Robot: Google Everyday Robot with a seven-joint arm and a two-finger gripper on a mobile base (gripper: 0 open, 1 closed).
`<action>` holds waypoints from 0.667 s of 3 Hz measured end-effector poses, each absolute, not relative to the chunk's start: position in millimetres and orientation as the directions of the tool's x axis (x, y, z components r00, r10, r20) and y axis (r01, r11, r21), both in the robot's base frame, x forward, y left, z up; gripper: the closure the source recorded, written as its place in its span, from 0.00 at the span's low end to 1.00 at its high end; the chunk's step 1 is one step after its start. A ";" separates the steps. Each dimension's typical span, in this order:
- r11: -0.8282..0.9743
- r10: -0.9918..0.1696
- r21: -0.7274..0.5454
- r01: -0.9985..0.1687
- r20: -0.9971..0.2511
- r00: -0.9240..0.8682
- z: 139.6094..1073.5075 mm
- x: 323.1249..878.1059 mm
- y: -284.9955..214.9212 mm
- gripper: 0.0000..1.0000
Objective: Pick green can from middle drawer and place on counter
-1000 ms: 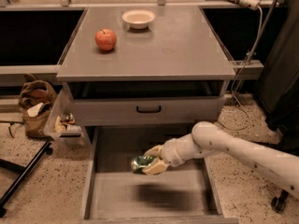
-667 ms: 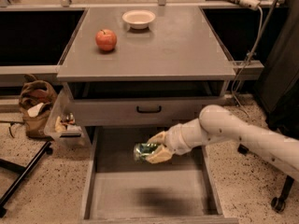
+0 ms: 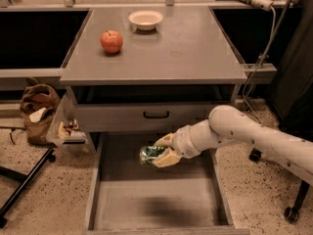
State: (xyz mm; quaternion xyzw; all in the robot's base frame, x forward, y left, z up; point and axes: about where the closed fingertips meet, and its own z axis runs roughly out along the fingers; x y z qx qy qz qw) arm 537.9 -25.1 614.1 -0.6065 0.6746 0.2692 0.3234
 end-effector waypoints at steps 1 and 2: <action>0.128 -0.656 -0.034 -0.991 -0.753 -0.058 631.9 543.4 -31.2 1.00; 0.166 -0.653 -0.104 -0.981 -0.757 -0.031 713.9 554.5 -40.0 1.00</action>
Offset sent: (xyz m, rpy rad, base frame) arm 0.0369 -0.0347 0.2637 -0.0506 -0.2567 -0.1121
